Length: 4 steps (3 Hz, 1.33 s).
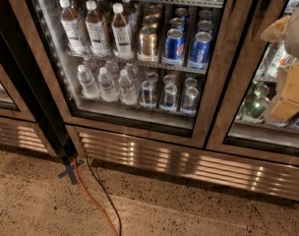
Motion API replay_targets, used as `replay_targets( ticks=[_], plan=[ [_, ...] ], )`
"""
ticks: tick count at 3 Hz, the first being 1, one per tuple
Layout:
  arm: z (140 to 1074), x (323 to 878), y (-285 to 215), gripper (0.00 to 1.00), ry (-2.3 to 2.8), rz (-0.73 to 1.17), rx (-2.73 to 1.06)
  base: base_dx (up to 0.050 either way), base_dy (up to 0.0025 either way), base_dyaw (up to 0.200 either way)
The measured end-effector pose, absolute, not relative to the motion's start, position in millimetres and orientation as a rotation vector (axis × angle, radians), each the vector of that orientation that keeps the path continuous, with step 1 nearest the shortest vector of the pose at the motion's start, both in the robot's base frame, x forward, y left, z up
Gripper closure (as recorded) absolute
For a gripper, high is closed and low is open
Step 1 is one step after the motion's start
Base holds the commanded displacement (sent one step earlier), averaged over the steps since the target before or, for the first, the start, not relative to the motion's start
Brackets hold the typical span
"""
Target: Open left fridge door
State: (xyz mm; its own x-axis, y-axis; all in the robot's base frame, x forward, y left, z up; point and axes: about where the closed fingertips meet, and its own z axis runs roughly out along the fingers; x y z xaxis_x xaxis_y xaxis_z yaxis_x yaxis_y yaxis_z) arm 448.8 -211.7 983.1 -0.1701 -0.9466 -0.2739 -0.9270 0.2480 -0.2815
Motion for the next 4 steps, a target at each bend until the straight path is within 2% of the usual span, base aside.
replay_targets(
  ticks=[4],
  plan=[
    [1007, 493, -192, 0.0, 1.673, 0.184, -1.543, 0.0, 0.0, 0.0]
  ],
)
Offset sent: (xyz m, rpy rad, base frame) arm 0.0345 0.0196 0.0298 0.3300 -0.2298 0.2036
